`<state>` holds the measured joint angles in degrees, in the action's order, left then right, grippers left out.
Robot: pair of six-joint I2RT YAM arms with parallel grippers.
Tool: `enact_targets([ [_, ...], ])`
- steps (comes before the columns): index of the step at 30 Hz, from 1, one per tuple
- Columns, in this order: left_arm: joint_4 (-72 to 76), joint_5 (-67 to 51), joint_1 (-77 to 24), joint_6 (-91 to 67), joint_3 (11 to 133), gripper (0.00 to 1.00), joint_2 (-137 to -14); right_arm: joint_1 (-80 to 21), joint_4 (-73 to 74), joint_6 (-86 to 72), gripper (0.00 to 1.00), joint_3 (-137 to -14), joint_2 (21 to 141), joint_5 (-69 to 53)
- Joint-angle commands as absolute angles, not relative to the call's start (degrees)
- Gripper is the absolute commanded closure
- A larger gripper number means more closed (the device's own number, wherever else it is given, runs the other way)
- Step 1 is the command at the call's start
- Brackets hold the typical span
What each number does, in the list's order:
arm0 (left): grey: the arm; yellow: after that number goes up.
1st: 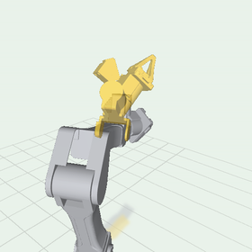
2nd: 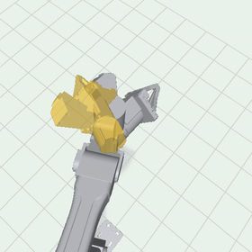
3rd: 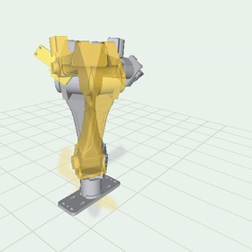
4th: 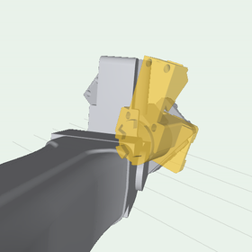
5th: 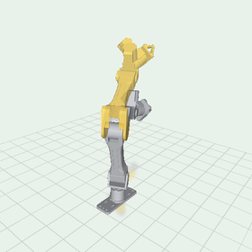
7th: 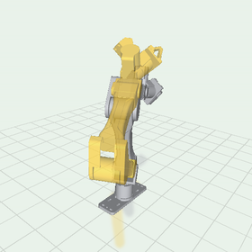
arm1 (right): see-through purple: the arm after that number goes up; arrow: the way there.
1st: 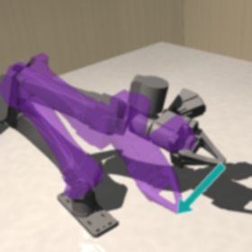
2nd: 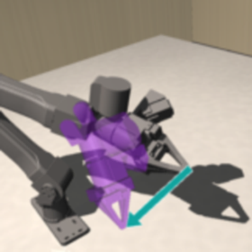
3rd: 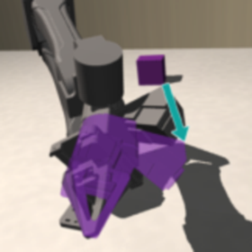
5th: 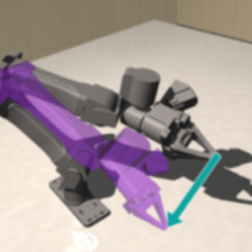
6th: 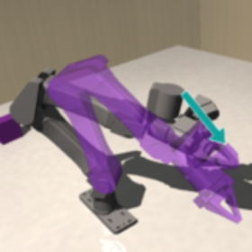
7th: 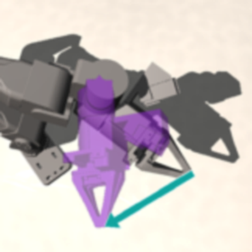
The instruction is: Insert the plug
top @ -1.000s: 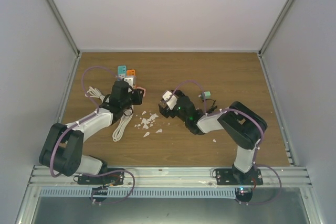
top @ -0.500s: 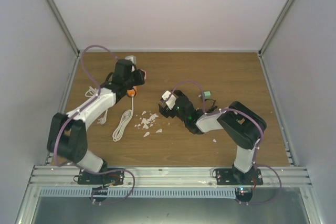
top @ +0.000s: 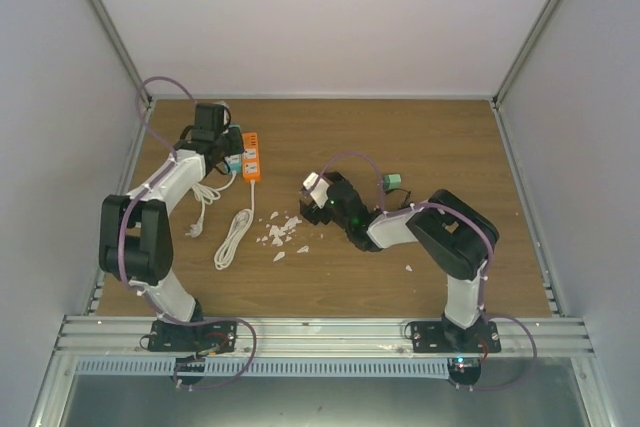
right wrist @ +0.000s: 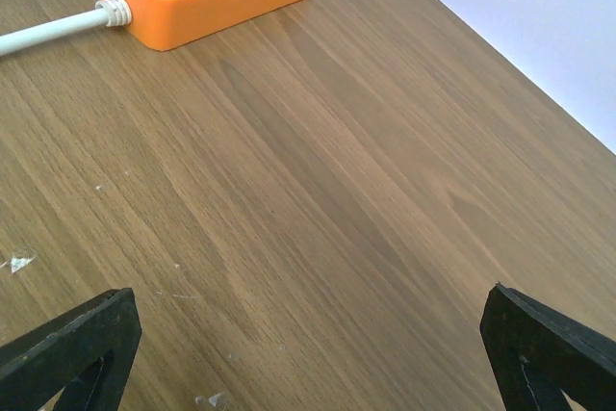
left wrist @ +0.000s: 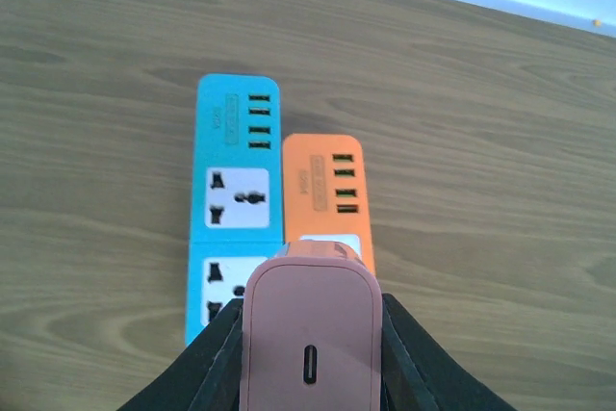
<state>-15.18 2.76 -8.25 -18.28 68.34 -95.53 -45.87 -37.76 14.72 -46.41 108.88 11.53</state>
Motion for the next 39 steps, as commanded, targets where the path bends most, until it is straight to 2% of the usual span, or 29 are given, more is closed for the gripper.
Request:
enact_targets([
  [1, -15.7, 0.7, -7.6, -13.0, 73.7, 1.0, -99.2, -46.3, -37.2, 15.0, 0.0, -48.2, 110.8, 11.6],
  [12, -18.8, 2.4, -7.6, -11.4, 79.1, 1.0, -108.2, -47.1, -36.1, 15.3, 0.0, -49.6, 112.0, 12.2],
  [39, -24.5, 0.1, -7.8, -11.2, 82.6, 1.0, -111.5, -47.6, -35.2, 16.5, 0.0, -50.9, 113.7, 14.2],
])
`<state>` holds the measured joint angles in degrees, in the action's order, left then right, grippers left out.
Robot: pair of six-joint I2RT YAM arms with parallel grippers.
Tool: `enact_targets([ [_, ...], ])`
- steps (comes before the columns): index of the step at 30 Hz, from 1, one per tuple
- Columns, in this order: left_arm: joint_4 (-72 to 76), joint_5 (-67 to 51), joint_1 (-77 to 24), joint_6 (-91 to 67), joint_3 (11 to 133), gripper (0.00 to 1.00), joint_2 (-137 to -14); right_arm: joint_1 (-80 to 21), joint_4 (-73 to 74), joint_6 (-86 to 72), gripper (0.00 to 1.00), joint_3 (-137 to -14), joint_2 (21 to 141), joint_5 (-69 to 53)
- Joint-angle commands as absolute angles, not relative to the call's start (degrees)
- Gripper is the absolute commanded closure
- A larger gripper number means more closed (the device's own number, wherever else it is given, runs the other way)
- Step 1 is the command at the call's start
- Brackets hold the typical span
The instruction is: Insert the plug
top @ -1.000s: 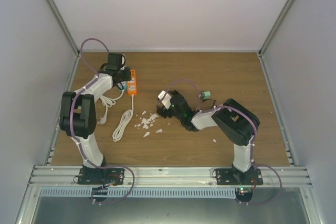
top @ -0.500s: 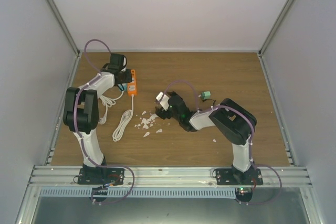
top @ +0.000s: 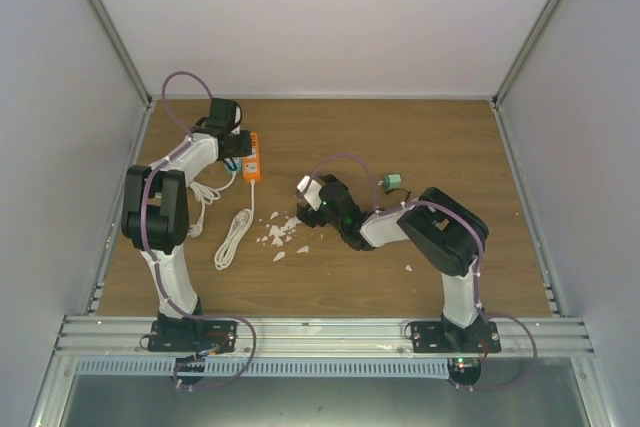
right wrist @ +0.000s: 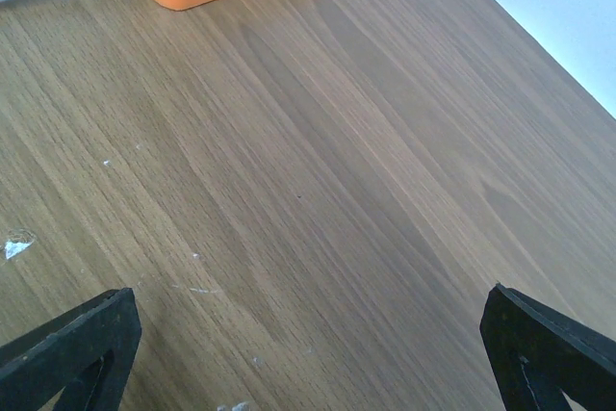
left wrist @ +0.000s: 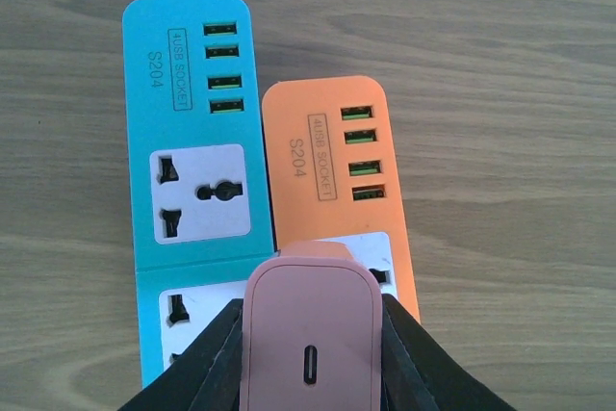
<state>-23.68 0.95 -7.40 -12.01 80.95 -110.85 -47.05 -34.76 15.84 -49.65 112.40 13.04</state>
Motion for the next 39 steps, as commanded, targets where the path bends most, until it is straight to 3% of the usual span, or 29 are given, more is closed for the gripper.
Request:
enact_targets([
  [1, -24.4, 0.1, -7.8, -11.3, 82.6, 1.0, -111.8, -47.6, -35.3, 16.5, 0.0, -50.9, 113.8, 14.3],
  [39, -31.0, 6.9, -10.1, -9.0, 88.0, 1.0, -119.3, -48.3, -34.2, 17.6, 0.0, -52.2, 115.3, 15.9],
])
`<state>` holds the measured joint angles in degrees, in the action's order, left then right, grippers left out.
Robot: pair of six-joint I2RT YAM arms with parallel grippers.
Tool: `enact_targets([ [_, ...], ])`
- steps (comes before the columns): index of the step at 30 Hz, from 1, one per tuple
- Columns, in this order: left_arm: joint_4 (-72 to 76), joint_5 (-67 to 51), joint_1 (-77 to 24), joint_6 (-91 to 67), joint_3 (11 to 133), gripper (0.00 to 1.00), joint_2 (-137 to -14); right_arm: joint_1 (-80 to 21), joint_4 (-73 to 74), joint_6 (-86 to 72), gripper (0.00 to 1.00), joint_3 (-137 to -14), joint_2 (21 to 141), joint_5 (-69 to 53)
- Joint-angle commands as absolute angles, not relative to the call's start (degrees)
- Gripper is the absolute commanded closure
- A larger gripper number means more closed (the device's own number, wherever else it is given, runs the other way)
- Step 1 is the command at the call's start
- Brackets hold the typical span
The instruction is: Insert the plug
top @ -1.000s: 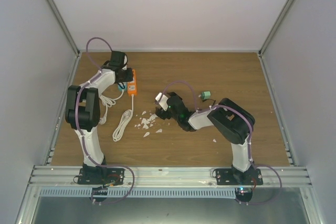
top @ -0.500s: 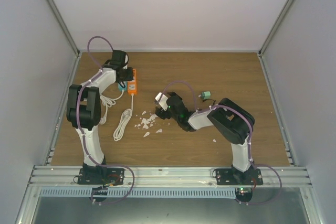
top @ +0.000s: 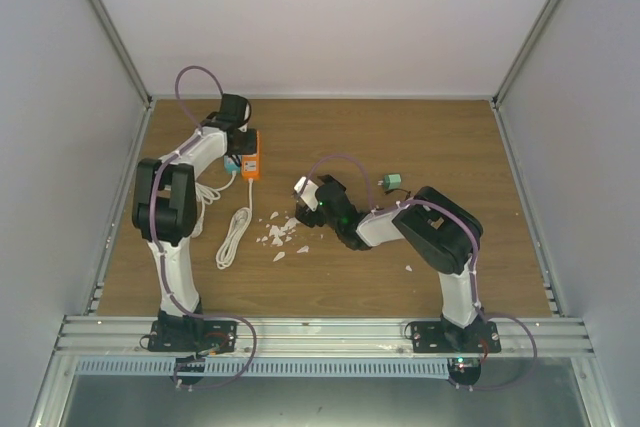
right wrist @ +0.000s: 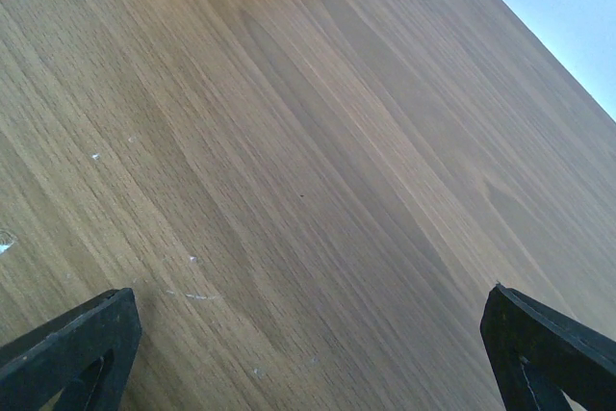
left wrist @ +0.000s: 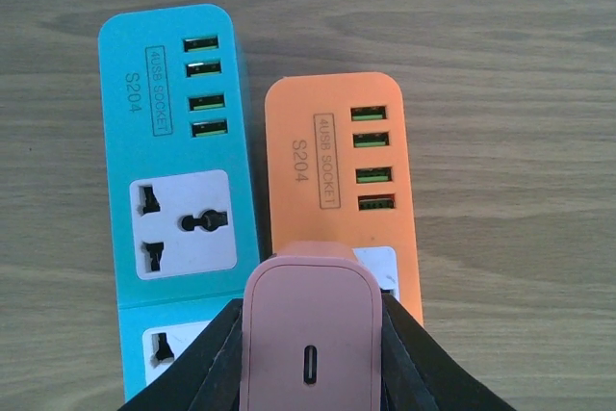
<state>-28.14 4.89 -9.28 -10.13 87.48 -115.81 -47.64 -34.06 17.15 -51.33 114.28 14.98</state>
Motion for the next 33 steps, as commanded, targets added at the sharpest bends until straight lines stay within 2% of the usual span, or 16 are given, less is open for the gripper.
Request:
enact_targets([
  [1, -31.1, 7.3, -10.3, -9.0, 88.1, 1.0, -119.8, -48.3, -34.2, 17.6, 0.0, -52.3, 115.3, 15.9],
  [13, -31.8, 8.4, -10.9, -9.9, 88.1, 1.0, -123.4, -48.4, -33.9, 17.8, 0.0, -52.6, 115.6, 16.1],
  [33, -24.2, 10.8, -11.9, -11.8, 79.6, 1.0, -122.2, -48.5, -33.8, 17.6, 0.0, -52.8, 115.8, 16.0],
])
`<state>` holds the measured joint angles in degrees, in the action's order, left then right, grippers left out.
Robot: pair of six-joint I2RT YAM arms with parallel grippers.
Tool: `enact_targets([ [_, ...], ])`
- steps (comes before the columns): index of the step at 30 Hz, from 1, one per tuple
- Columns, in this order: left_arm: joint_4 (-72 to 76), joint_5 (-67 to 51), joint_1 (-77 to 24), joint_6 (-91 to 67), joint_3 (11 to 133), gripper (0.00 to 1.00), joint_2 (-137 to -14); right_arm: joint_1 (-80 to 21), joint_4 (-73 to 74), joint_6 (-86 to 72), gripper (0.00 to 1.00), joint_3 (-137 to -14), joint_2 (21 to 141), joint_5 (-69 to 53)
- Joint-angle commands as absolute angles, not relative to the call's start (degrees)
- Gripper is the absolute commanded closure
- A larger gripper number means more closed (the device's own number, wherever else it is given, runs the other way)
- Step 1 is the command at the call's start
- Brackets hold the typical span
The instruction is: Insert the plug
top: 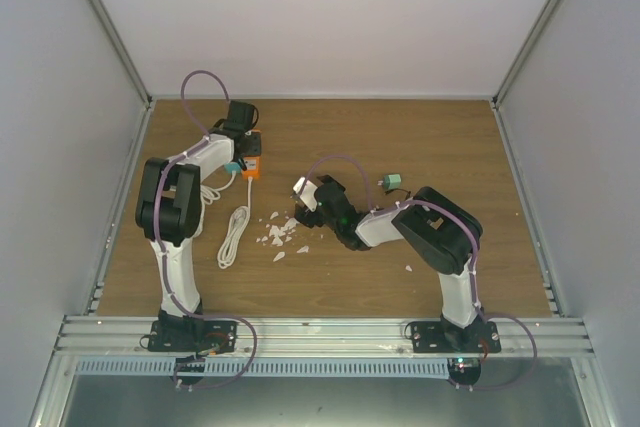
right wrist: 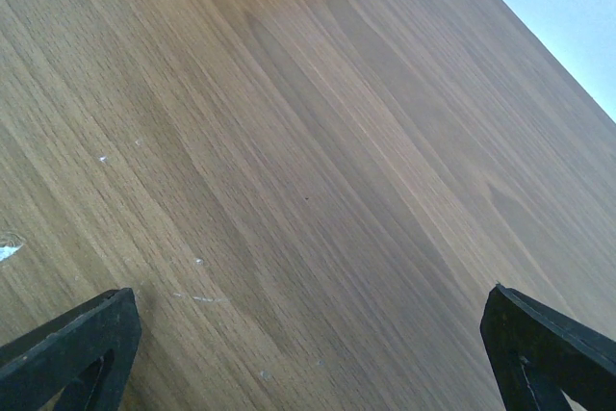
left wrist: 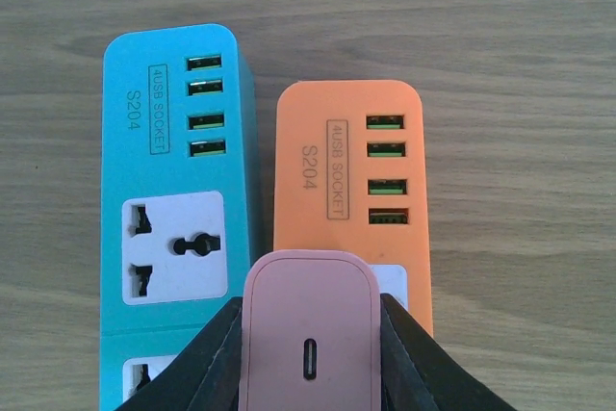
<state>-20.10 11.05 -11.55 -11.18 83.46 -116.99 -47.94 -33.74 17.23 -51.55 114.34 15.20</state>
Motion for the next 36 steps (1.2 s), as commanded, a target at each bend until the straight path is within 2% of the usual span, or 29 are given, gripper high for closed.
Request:
enact_targets([
  [1, -24.2, 10.7, -11.8, -11.8, 79.7, 1.0, -122.4, -48.6, -33.8, 17.6, 0.01, -52.8, 115.8, 16.1],
  [6, -24.4, 9.8, -11.9, -11.7, 80.3, 1.0, -122.3, -48.5, -33.8, 17.6, 0.0, -52.7, 115.8, 16.1],
  [9, -24.7, 9.4, -11.9, -11.5, 80.5, 0.87, -121.7, -48.5, -33.8, 17.6, 0.0, -52.8, 115.8, 16.1],
  [14, -24.9, 8.9, -12.0, -10.8, 81.0, 0.74, -120.8, -48.5, -33.7, 17.5, 0.0, -52.8, 115.8, 16.4],
  [21, -26.1, 8.5, -11.9, -10.1, 83.5, 0.31, -119.4, -48.5, -33.9, 17.2, 0.01, -52.6, 115.9, 16.6],
  [22, -25.8, 8.3, -12.0, -10.0, 83.7, 0.23, -118.6, -48.6, -34.1, 17.2, 0.0, -52.5, 115.7, 16.6],
  [24, -25.5, 7.9, -12.0, -10.0, 84.2, 0.02, -116.7, -48.6, -35.0, 16.9, 0.01, -52.0, 115.3, 16.2],
  [31, -22.9, 7.6, -12.0, -11.5, 84.3, 0.01, -106.9, -48.5, -41.3, 15.9, 0.0, -47.3, 111.4, 14.2],
  [36, -15.5, 5.7, -12.6, -17.8, 77.6, 0.01, -92.1, -47.7, -47.1, 11.7, 0.0, -43.6, 108.7, 16.8],
])
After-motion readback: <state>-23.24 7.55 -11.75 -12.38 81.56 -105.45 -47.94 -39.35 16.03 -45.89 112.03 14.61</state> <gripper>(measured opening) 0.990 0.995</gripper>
